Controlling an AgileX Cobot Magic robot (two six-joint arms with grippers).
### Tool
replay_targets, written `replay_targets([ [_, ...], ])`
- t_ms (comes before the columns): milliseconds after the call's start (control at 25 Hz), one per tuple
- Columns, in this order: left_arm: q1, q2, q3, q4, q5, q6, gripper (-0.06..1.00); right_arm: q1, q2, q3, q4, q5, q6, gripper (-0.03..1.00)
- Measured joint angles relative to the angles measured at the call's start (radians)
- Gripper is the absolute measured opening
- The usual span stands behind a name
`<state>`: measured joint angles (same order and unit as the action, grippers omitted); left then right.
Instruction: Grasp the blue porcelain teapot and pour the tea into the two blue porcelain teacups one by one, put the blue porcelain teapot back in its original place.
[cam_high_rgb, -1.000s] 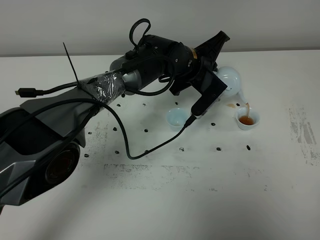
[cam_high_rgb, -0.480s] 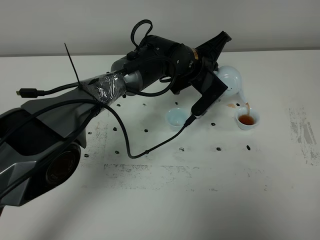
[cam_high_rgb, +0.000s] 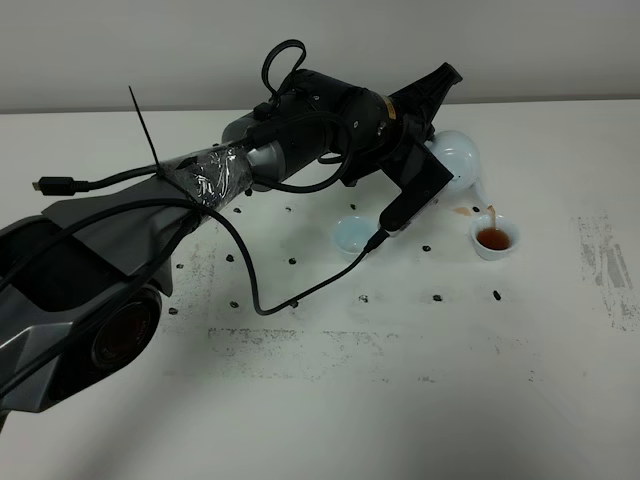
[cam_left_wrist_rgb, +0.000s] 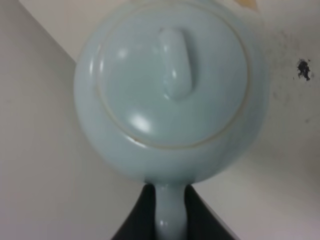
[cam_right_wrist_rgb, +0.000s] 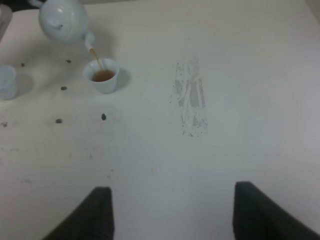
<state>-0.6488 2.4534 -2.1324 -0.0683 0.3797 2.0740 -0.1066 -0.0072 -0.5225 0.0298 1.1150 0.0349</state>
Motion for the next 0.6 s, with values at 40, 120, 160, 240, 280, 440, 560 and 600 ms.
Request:
replay_targets([
  [40, 0.0, 0.0, 0.0, 0.0, 0.0, 0.0, 0.08, 0.0, 0.0, 0.0, 0.0, 0.0, 0.0, 0.54],
  [120, 0.0, 0.0, 0.0, 0.0, 0.0, 0.0, 0.08, 0.0, 0.0, 0.0, 0.0, 0.0, 0.0, 0.54],
  [160, 0.0, 0.0, 0.0, 0.0, 0.0, 0.0, 0.08, 0.0, 0.0, 0.0, 0.0, 0.0, 0.0, 0.54],
  [240, 0.0, 0.0, 0.0, 0.0, 0.0, 0.0, 0.08, 0.0, 0.0, 0.0, 0.0, 0.0, 0.0, 0.54],
  [280, 0.0, 0.0, 0.0, 0.0, 0.0, 0.0, 0.08, 0.0, 0.0, 0.0, 0.0, 0.0, 0.0, 0.54],
  [440, 0.0, 0.0, 0.0, 0.0, 0.0, 0.0, 0.08, 0.0, 0.0, 0.0, 0.0, 0.0, 0.0, 0.54],
  [560, 0.0, 0.0, 0.0, 0.0, 0.0, 0.0, 0.08, 0.0, 0.0, 0.0, 0.0, 0.0, 0.0, 0.54],
  [600, 0.0, 0.0, 0.0, 0.0, 0.0, 0.0, 0.08, 0.0, 0.0, 0.0, 0.0, 0.0, 0.0, 0.54],
])
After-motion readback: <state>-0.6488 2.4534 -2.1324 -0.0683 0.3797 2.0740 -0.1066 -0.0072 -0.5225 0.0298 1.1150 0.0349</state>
